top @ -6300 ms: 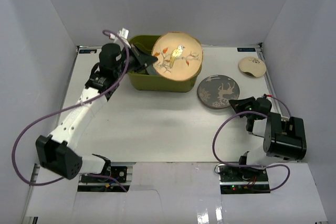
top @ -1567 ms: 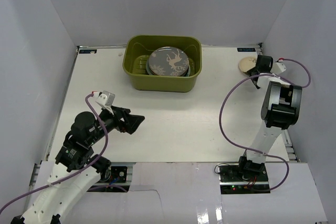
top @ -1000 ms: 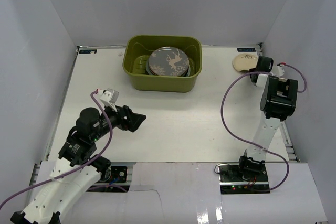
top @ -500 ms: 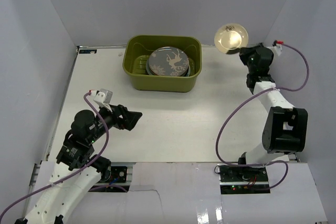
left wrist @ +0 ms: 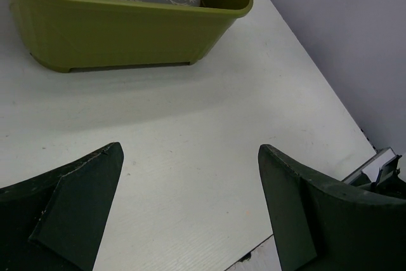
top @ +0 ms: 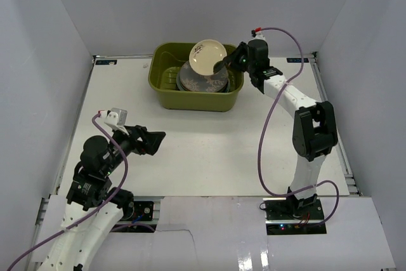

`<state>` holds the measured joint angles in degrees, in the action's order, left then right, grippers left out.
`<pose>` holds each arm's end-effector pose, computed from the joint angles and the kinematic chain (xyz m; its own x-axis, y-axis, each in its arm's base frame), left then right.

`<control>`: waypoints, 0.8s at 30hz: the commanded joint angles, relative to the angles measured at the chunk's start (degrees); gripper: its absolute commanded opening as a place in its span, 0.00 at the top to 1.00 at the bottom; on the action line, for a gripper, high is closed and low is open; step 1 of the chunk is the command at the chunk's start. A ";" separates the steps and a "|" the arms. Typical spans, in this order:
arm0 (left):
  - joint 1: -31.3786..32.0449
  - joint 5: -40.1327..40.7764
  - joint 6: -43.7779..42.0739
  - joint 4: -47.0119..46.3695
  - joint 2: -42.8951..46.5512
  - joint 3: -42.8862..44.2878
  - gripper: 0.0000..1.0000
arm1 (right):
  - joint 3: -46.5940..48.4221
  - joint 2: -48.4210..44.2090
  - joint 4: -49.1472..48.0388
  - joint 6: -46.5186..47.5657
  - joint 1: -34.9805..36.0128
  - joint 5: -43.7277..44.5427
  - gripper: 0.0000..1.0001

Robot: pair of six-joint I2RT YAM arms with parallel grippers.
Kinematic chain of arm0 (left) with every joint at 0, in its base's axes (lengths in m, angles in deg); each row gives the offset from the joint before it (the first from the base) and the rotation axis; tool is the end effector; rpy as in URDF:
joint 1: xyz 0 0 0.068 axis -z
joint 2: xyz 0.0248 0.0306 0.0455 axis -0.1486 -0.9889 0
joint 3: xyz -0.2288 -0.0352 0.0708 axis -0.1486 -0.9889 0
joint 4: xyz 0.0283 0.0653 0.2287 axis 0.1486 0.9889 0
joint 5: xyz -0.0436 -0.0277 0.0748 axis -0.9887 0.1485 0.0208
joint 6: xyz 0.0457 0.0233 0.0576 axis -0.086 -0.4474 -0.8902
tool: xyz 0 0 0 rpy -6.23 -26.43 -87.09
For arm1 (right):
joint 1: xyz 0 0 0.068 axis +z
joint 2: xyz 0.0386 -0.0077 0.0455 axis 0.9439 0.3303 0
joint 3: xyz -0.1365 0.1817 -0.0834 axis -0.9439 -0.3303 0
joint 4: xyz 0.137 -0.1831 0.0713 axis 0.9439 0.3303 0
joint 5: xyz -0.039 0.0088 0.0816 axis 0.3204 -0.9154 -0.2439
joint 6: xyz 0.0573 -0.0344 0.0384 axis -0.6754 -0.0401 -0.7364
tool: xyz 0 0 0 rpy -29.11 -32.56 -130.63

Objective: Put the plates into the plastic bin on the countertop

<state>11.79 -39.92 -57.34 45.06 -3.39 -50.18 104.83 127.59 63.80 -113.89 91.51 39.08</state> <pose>0.1209 -0.0604 0.2948 -0.3596 -0.2723 -0.8925 0.4387 0.7948 -0.4192 0.4218 0.1621 0.2915 -0.3767 0.5451 -0.7490 -0.1788 0.7505 0.6362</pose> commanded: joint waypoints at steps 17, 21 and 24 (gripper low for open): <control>-2.14 2.55 1.64 0.02 -1.53 2.57 0.02 | 12.42 3.09 16.85 5.76 5.57 1.52 0.08; -2.14 4.66 3.14 -0.33 -3.28 7.40 0.02 | 9.97 -2.53 16.77 8.67 5.66 4.94 0.10; -2.15 8.00 4.10 -0.24 -5.30 12.23 0.02 | 4.02 -10.35 14.06 10.26 5.57 6.61 0.10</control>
<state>9.94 -35.83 -54.85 45.76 -7.50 -43.56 112.22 127.61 81.57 -107.03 97.08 42.75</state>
